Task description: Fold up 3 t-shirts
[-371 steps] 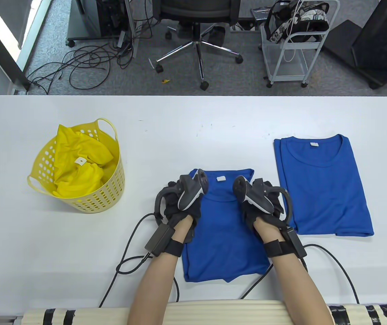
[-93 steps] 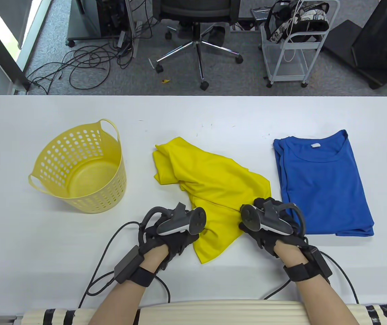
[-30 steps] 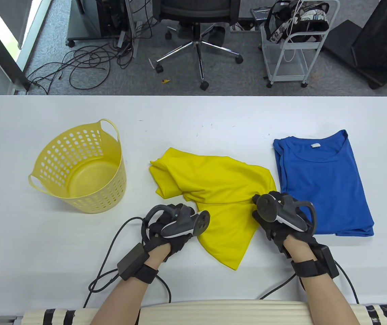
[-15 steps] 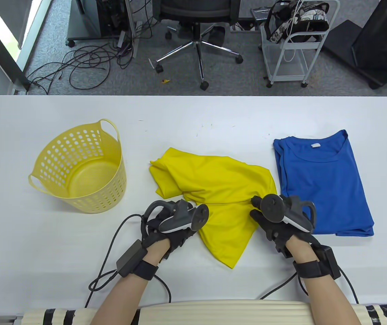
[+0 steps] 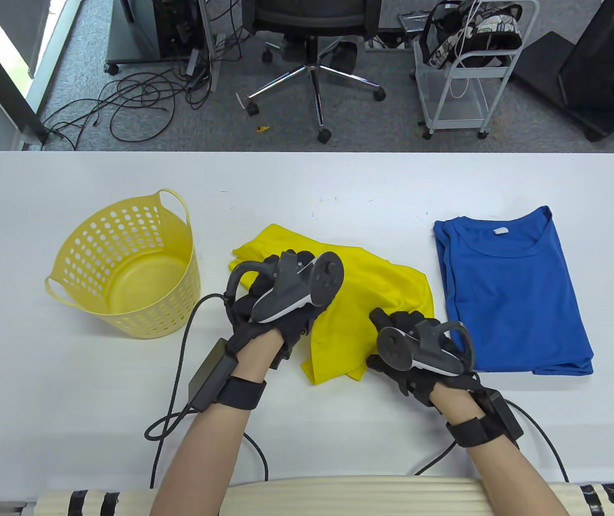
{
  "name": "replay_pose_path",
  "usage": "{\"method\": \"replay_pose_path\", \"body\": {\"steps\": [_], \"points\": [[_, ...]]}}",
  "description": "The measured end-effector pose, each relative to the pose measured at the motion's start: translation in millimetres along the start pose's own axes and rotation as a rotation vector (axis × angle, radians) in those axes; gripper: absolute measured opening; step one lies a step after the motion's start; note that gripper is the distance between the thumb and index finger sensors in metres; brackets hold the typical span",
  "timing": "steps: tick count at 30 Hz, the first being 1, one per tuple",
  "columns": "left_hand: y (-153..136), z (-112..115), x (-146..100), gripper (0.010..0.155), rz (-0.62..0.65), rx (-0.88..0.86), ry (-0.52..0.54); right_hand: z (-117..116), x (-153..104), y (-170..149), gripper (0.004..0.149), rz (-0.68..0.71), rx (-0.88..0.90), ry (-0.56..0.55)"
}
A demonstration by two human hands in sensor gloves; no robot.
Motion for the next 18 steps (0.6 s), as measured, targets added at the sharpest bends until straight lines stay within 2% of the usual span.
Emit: {"method": "replay_pose_path", "body": {"steps": [5,10,13,16,18], "points": [[0,-3,3,0.042,-0.01,0.053,-0.023,-7,27,13,0.067,0.006,-0.085,0.032],[-8,4,4,0.042,-0.02,0.096,-0.045,-2,38,16,0.046,0.015,-0.099,-0.037],[-14,5,1,0.042,-0.029,0.098,-0.051,-1,41,16,0.043,0.023,-0.105,-0.031],[-24,-3,-5,0.042,-0.054,0.108,-0.03,16,38,3,0.042,-0.001,-0.056,-0.077],[-35,-18,-11,0.042,-0.086,0.085,0.018,46,29,-18,0.042,-0.052,-0.01,-0.145]]}}
Point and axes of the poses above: the tracker on the back of each hand, its own y axis roughly to the thumb side, its own x axis roughly from the wrist to the fingertips, z = x × y, the point moved 3 cm from there along x, roughly from the wrist to the fingertips, and after that the axes turned 1 degree about y, right-handed, at the moved point
